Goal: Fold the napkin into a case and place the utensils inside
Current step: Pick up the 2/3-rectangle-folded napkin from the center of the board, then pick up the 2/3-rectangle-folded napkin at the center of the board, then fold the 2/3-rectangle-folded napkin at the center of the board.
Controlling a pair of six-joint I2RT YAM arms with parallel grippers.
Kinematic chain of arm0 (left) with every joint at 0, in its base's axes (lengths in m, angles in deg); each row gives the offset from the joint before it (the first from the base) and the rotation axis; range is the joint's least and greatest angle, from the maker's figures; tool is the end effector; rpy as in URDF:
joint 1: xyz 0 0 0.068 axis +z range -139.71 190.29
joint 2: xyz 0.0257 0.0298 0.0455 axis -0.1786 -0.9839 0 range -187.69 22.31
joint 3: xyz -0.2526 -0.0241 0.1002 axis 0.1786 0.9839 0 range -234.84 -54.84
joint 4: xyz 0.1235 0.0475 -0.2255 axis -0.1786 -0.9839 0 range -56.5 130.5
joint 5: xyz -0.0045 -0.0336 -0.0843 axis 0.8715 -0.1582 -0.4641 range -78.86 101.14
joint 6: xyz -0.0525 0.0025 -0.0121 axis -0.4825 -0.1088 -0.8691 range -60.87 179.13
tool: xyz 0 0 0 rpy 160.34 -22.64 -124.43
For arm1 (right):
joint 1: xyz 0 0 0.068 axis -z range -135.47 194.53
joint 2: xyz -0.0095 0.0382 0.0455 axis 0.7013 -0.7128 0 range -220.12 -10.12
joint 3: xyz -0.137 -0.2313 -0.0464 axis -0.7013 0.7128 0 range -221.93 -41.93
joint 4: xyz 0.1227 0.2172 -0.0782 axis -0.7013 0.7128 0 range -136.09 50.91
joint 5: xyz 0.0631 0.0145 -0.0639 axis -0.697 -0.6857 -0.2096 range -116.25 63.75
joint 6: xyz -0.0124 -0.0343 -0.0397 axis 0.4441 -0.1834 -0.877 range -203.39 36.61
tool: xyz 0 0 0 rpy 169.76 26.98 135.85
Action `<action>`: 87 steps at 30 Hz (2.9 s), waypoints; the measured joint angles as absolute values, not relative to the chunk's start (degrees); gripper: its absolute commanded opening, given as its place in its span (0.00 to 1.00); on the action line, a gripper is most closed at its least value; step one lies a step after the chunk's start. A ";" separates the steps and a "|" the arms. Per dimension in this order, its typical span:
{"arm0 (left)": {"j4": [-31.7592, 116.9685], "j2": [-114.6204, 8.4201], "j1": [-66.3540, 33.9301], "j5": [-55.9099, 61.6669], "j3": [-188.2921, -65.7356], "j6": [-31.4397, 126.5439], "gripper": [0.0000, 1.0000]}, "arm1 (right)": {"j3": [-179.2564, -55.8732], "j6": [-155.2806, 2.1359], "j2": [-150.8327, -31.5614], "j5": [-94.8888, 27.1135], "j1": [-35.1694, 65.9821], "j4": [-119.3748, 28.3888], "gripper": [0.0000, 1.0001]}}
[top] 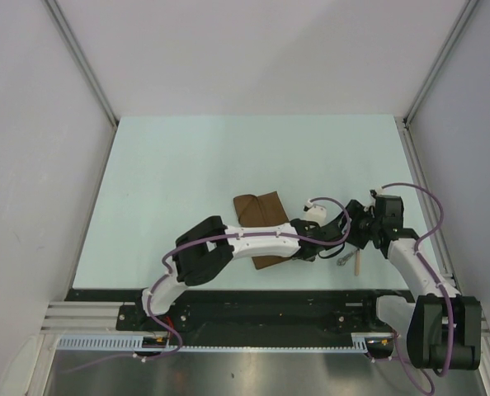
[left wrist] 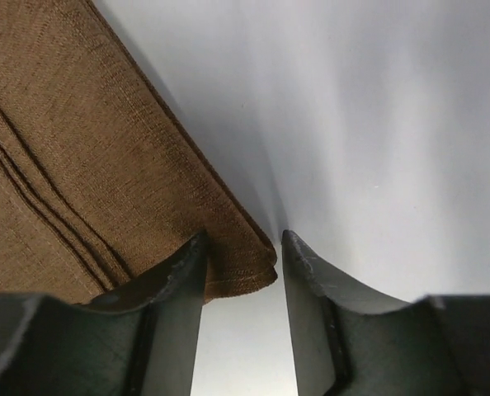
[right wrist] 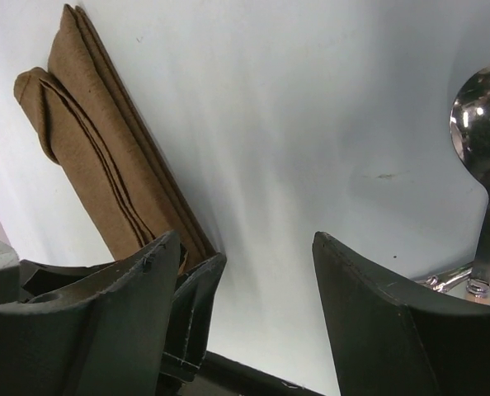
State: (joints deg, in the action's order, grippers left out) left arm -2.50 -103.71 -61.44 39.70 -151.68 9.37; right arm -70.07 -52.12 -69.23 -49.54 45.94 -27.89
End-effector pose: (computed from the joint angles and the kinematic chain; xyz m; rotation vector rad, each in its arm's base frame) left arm 0.1574 -0.4225 0.1598 0.3873 2.5319 -0.0318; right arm 0.1955 0.0092 0.1846 0.5108 2.4132 0.7257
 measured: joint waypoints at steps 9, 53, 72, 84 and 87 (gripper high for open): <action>-0.01 -102.75 -61.44 40.09 -149.56 9.61 0.00 | -69.70 -52.56 -73.18 -53.10 45.94 -31.04 0.83; 40.75 -62.42 -56.67 14.98 -98.15 11.41 0.00 | -84.48 -46.53 -108.61 -61.18 25.73 -60.48 0.27; 61.39 -49.85 -56.12 17.38 -76.41 2.97 0.00 | -101.09 -50.11 -109.86 -51.09 11.54 -44.88 0.00; 51.33 -36.00 -55.40 24.40 -68.71 -4.94 0.00 | -108.21 -50.46 -119.85 -47.02 8.09 -41.31 0.00; 46.41 -32.76 -54.84 26.17 -67.42 -7.54 0.00 | -109.17 -50.39 -121.42 -47.04 7.67 -41.25 0.00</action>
